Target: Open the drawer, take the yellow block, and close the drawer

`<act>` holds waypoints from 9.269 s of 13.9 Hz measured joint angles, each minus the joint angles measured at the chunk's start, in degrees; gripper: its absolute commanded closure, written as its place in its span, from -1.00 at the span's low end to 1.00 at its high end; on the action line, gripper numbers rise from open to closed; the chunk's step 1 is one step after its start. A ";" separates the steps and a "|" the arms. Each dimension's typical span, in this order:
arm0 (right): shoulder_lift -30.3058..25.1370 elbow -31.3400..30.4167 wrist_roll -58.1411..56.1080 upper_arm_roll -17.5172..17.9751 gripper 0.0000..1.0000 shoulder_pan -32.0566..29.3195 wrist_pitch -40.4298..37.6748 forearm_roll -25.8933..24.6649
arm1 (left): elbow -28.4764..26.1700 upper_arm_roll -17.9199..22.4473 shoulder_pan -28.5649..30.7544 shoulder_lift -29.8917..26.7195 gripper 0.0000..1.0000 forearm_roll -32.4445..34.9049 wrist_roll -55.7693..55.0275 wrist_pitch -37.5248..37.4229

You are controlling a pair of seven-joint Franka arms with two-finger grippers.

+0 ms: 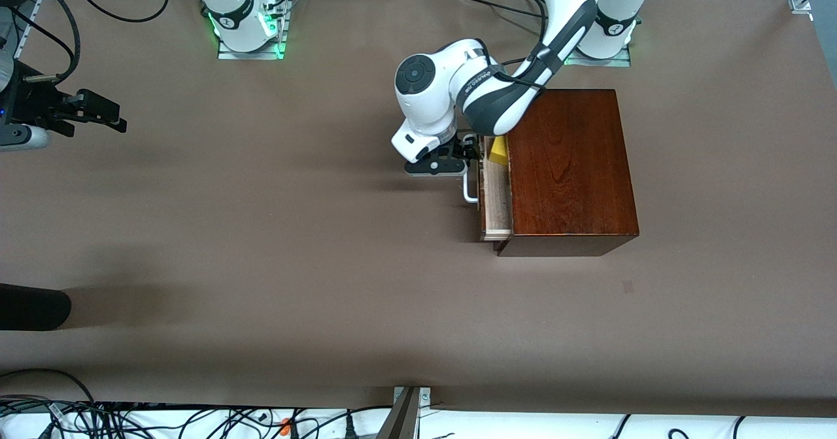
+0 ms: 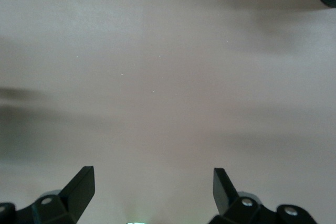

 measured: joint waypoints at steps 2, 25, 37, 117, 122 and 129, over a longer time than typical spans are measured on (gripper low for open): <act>0.00 0.00 0.00 0.00 -1.00 0.00 0.00 0.00 | 0.92 0.23 -0.45 0.56 -1.00 0.00 -0.01 -0.76; 0.00 0.00 0.00 0.00 -1.00 0.00 0.00 0.00 | 9.29 -0.03 -4.39 5.49 -1.00 -0.20 -4.81 0.21; 0.00 0.00 0.00 -0.01 -1.00 0.00 0.00 0.00 | 13.24 -0.07 -5.60 8.05 -1.00 -0.23 -7.34 0.76; 43.69 24.84 86.17 1.02 -0.15 55.27 30.11 -4.17 | 0.98 22.82 22.86 -33.49 -1.00 -21.58 58.95 -26.73; 44.24 24.99 86.12 0.85 0.62 55.29 30.26 -4.25 | 0.98 22.82 22.83 -33.49 -1.00 -21.58 58.95 -26.72; 43.61 29.00 86.12 -0.07 0.61 54.79 25.36 -4.21 | 0.98 22.82 22.81 -33.49 -1.00 -21.58 58.95 -26.53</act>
